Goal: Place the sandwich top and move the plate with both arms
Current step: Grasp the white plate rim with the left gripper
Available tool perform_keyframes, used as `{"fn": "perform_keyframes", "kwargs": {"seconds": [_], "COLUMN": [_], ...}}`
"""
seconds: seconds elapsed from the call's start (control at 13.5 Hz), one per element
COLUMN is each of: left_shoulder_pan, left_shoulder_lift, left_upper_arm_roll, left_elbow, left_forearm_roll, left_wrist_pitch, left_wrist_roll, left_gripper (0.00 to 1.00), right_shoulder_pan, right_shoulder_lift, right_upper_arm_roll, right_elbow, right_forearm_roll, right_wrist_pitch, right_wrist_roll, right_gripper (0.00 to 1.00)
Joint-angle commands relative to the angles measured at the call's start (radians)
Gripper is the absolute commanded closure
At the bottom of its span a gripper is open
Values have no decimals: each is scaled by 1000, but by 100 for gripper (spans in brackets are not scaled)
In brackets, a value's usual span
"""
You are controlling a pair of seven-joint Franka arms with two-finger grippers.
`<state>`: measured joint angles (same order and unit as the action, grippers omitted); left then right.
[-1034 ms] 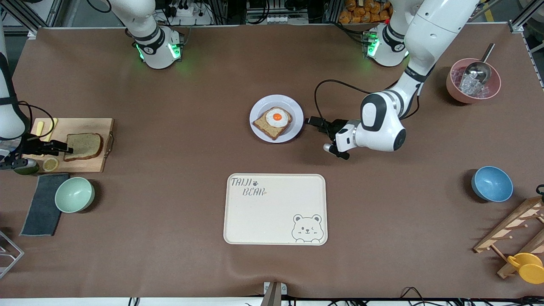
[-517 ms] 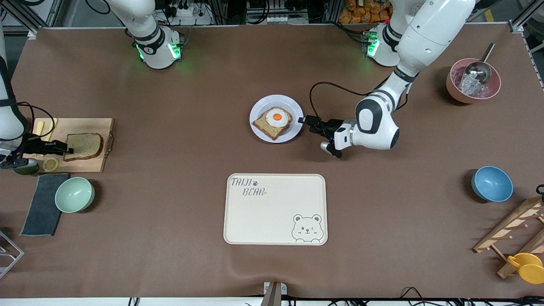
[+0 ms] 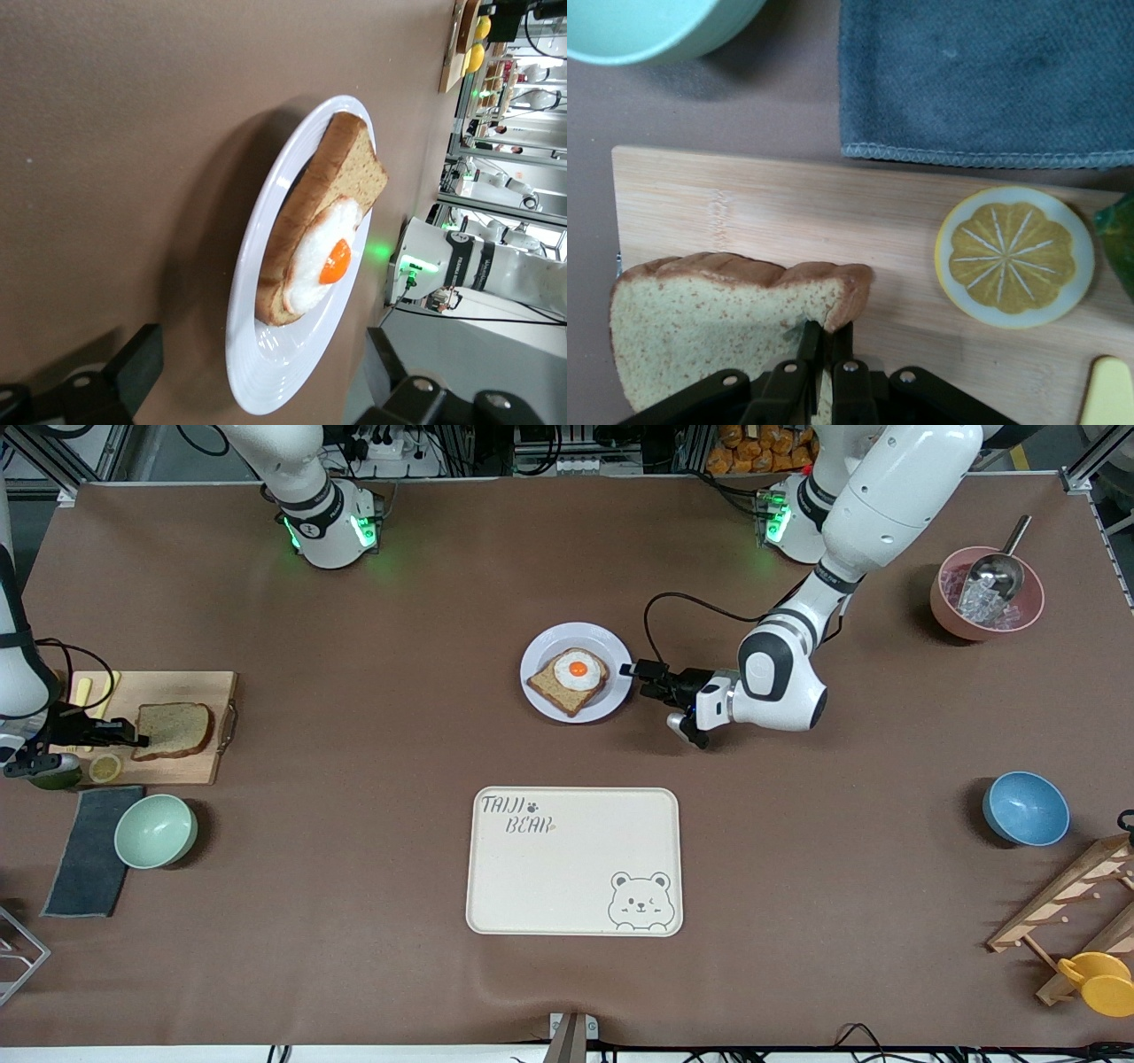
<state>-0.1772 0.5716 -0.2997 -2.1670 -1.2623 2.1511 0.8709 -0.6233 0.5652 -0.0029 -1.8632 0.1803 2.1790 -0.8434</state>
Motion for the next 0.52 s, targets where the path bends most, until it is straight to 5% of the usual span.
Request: {"fn": "perform_keyframes", "kwargs": {"seconds": [0.0, 0.44], "left_shoulder_pan": [11, 59], "left_shoulder_lift": [-13, -21], "left_upper_arm_roll": [-7, -6], "left_elbow": [-16, -17], "left_forearm_roll": [-57, -58], "left_wrist_pitch": [6, -37], "left_wrist_roll": [40, 42], "left_gripper": [0, 0], "right_shoulder_pan": [-26, -19], "right_shoulder_lift": [13, 13], "right_upper_arm_roll": [20, 21], "right_elbow": [27, 71], "right_forearm_roll": [15, 42], "right_wrist_pitch": [-5, -102], "right_wrist_roll": [-22, -16], "right_gripper": [100, 100]}}
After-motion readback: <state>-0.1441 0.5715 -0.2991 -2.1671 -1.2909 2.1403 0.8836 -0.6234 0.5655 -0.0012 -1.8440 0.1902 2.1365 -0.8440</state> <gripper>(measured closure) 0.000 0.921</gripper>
